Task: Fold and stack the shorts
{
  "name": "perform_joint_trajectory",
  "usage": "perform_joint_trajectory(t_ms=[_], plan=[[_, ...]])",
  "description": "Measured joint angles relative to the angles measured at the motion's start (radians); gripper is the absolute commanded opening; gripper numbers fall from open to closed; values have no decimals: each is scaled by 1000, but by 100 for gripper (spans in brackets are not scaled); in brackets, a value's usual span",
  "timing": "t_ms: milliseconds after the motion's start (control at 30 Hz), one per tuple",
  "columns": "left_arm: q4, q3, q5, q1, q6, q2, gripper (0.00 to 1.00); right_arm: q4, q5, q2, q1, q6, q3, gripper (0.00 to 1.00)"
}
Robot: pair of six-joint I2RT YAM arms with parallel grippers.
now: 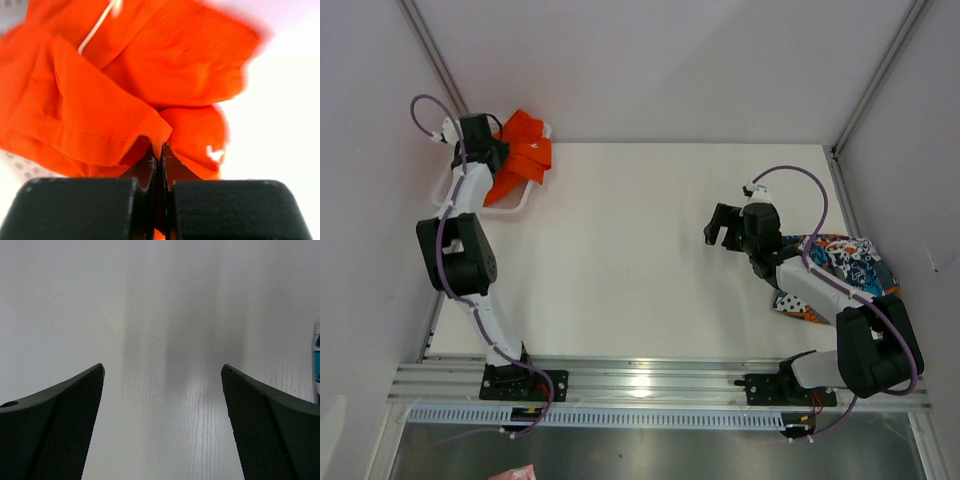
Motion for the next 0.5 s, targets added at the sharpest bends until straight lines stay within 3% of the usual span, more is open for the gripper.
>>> perform_joint_trajectory(t_ms=[233, 367, 500], plan=[[290, -140, -8, -63, 142, -281, 0, 25, 1, 0, 6, 2, -12, 99], [489, -253, -23, -209, 307, -478, 0, 35, 6, -2, 10, 2, -28, 99], [560, -282, -29, -370, 442, -634, 0, 51, 11, -29, 11, 2, -57, 98]])
